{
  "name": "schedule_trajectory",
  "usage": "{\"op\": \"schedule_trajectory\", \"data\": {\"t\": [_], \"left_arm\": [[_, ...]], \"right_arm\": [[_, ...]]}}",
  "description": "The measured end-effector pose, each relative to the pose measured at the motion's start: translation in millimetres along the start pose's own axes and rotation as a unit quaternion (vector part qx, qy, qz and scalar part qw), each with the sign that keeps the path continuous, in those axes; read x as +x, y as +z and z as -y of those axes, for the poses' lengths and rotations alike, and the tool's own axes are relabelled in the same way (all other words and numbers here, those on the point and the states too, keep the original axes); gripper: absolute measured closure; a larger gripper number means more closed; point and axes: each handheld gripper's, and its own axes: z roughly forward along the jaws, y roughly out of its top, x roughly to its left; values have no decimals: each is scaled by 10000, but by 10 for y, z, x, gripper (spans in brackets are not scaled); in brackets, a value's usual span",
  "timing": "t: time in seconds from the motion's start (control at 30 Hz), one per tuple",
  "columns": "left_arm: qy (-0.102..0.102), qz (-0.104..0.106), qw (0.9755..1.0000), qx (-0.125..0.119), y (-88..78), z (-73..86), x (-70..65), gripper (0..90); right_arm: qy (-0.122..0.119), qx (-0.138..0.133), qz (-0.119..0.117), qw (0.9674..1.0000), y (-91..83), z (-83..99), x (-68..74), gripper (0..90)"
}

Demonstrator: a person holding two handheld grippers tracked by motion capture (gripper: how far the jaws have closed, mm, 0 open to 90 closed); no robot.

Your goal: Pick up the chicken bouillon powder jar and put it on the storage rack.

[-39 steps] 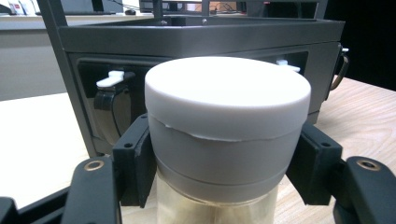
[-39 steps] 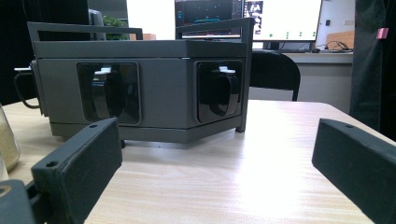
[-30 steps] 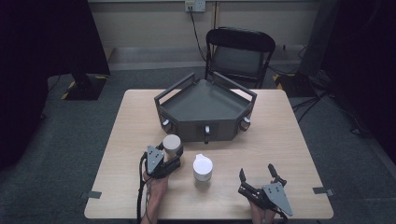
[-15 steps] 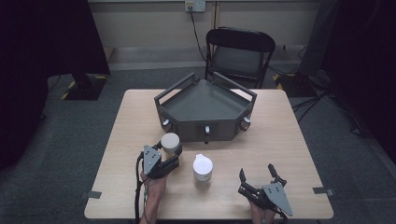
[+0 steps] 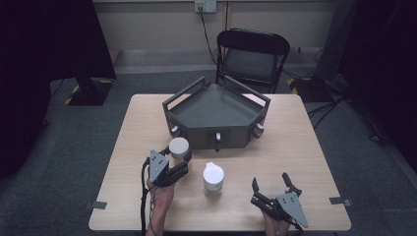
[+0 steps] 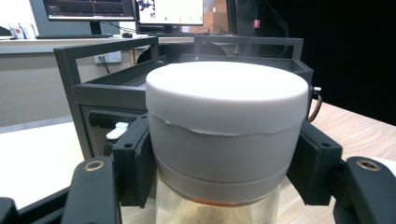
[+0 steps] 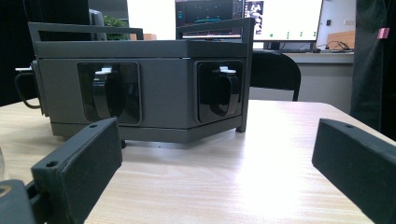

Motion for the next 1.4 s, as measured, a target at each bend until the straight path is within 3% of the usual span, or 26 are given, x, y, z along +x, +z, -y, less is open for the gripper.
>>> {"op": "schedule_trajectory", "data": {"t": [0.53, 0.67, 0.83, 1.0, 1.4], "left_arm": [[104, 169, 9997, -136, 82, -178, 5, 345], [71, 242, 9995, -169, 149, -273, 13, 344], [223, 292, 9991, -199, 232, -404, 1, 344], [214, 368, 9988, -256, 296, -506, 13, 344], [303, 367, 9983, -333, 441, -739, 26, 344]], "right_arm": [[-1, 1, 0, 10000, 0, 0, 0, 4], [-1, 2, 0, 10000, 0, -1, 0, 4], [-4, 2, -1, 10000, 0, -1, 0, 4], [-1, 3, -2, 10000, 0, -1, -1, 5], [-2, 2, -19, 10000, -1, -1, -6, 4]]}}
